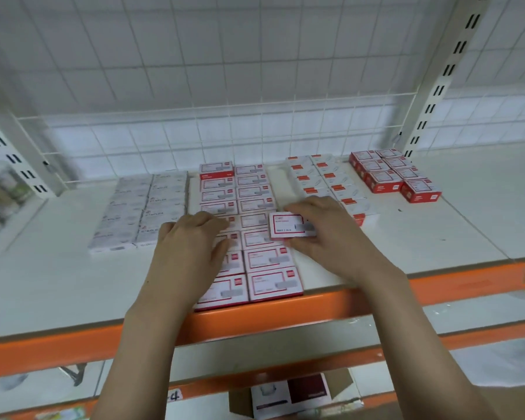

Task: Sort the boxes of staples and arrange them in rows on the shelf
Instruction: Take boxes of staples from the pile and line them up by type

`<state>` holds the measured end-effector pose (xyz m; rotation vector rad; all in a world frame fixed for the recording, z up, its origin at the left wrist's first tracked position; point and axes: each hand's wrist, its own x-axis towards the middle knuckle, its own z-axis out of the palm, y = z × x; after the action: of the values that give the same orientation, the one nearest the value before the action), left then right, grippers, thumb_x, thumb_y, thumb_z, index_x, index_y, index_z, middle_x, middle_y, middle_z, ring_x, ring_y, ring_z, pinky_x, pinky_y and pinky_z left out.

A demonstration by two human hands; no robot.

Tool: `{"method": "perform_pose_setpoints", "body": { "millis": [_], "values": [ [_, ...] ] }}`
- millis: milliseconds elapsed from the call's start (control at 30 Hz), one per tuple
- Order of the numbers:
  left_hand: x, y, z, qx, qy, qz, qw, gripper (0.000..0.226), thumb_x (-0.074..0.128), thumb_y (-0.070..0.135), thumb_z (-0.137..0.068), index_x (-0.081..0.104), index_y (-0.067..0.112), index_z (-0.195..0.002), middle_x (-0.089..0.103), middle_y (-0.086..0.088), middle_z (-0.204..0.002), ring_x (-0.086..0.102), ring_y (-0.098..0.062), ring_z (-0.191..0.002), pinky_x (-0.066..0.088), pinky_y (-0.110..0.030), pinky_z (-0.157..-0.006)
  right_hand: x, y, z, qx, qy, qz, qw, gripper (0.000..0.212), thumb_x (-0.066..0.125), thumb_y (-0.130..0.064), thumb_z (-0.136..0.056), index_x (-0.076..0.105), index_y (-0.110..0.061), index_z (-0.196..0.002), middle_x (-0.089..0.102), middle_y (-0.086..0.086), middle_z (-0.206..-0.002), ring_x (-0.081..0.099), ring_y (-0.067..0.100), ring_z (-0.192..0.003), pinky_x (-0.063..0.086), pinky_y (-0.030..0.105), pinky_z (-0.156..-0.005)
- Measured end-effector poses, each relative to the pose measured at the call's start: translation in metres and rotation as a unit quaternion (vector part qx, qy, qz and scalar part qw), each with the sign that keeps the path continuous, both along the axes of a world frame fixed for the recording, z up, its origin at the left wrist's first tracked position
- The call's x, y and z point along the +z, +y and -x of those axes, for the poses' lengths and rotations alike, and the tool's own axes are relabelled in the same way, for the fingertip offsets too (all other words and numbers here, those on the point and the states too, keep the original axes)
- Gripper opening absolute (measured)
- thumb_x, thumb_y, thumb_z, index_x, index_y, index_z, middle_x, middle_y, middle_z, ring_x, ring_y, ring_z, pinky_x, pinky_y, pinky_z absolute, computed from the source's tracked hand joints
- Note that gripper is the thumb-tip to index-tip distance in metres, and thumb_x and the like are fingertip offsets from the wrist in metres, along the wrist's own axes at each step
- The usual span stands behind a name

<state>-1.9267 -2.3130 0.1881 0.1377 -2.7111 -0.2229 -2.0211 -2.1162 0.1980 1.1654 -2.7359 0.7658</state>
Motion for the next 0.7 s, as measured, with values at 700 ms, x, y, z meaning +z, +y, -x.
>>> {"method": "perform_pose_setpoints", "body": {
  "millis": [700],
  "values": [
    [-0.002,-0.039,0.031,-0.024,-0.005,-0.022,0.999,0.025,0.067,0.022,-0.083,0.068,0.01,-0.105,0.066,-0.007,-0.105,0.06,-0.033,-0.094,0.039,-0.046,-0.085,-0.026,-0.084,0.016,-0.034,0.023,-0.147,0.988,0.051,0.028,-0.032,-0.1,0.022,-0.011,-0.146,0.018,0.006,-0.155,0.013,0.021,-0.143,0.008,0.032,-0.118]
  ]
}}
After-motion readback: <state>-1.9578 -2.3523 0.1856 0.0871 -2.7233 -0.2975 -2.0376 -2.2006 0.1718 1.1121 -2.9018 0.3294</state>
